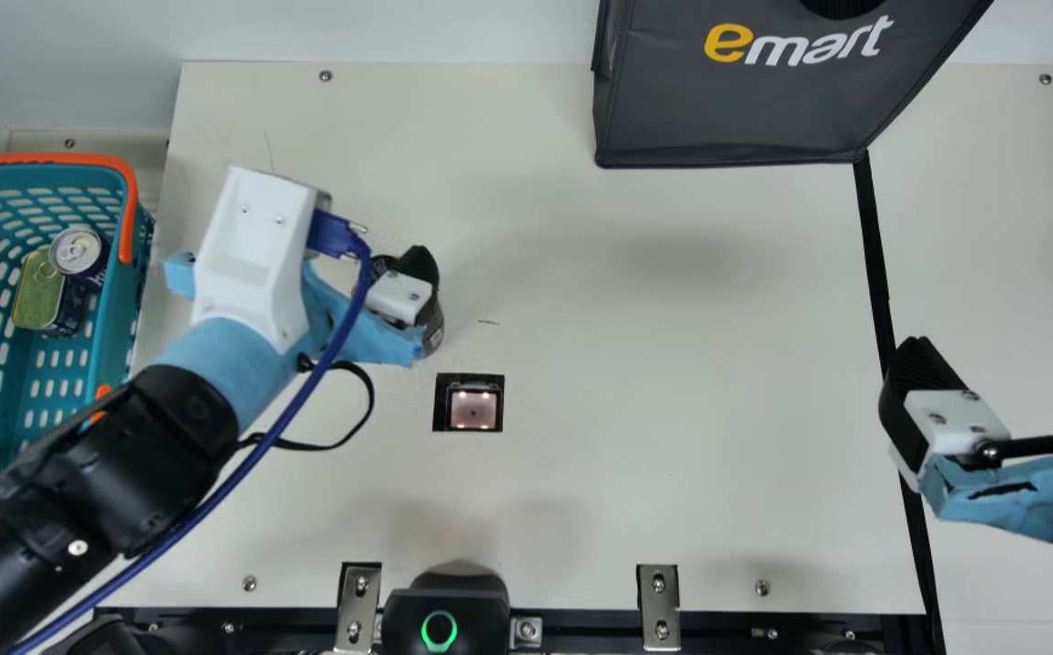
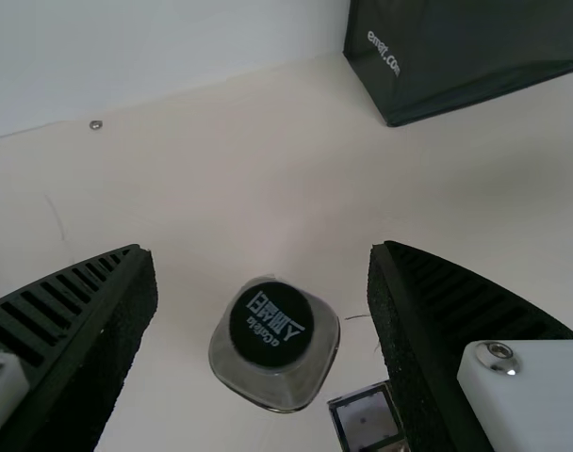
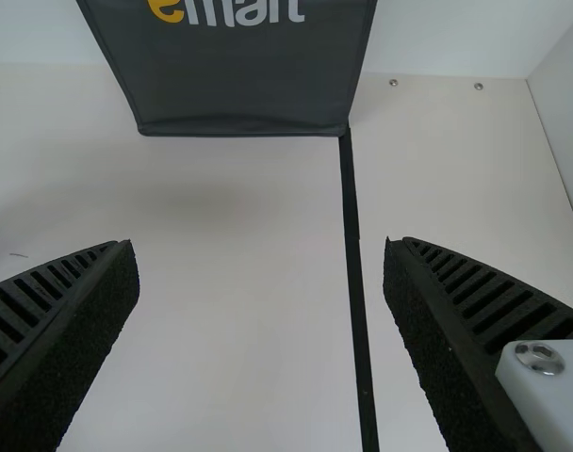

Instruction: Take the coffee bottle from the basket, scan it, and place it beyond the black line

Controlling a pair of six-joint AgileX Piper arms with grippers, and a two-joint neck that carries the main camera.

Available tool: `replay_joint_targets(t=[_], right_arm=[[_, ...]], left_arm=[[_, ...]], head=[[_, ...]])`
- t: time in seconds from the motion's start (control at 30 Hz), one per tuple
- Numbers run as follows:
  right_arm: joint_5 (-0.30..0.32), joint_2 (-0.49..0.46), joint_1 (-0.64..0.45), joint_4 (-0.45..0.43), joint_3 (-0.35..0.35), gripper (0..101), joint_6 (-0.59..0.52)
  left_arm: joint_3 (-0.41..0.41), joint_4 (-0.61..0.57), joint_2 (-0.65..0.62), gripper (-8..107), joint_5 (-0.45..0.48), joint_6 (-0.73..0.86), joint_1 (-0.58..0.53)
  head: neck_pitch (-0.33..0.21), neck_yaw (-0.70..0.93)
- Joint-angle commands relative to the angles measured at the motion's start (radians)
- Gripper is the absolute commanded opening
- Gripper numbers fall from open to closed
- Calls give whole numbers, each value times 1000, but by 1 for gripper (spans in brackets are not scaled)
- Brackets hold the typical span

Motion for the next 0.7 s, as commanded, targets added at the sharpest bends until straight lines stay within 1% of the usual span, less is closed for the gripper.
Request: replay_joint_targets(t=[0.0, 0.23, 0.67], right_arm=[[0, 0, 0, 0, 0, 91, 0], [0, 0, 0, 0, 0, 91, 0], [1, 0, 0, 0, 0, 91, 0]], left_arm=[[-8, 1, 9, 90, 17, -4, -12], [-31, -21, 30, 90, 62, 13, -17], [-71, -86, 61, 90, 119, 73, 38]], head=[[-26, -1], [-26, -1], [-26, -1]])
